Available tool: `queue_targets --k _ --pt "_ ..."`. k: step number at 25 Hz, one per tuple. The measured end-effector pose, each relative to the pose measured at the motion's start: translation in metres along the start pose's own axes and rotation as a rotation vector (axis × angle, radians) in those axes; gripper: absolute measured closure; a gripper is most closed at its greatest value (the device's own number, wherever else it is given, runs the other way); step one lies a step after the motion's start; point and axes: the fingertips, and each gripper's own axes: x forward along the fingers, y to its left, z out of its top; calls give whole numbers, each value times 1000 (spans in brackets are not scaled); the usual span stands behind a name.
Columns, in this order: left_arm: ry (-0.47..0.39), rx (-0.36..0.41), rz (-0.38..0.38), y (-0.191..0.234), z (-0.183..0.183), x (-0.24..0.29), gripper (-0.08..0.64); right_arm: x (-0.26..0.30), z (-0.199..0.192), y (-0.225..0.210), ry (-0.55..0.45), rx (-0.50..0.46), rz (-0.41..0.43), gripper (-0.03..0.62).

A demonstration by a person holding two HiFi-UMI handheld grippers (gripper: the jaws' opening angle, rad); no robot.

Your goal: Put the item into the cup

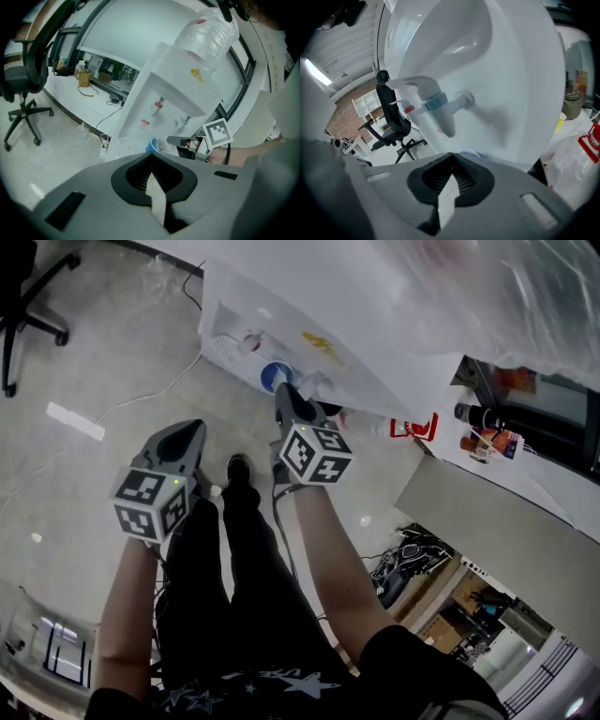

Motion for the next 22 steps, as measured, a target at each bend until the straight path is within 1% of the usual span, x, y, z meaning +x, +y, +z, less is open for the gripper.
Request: queue_targets --k 5,11,18,19,20,22 --pt "10 -7 -11 -3 -5 3 554 4 -3 1 19 -5 -20 591" --pt "15 1 -18 -2 -4 6 554 7 -5 -2 12 -22 -58 589" --pt "21 -2 -15 1 -7 2 554 8 -8 -3 12 -9 -67 586" --pt "22 -2 -16 1 -8 2 554 8 -9 -3 14 -3 -67 579" --pt "23 -1 -17 1 -8 2 554 8 -10 -3 17 3 -66 526" --pt "25 1 -19 0 -10 1 554 7 -11 -2 19 11 -63 518"
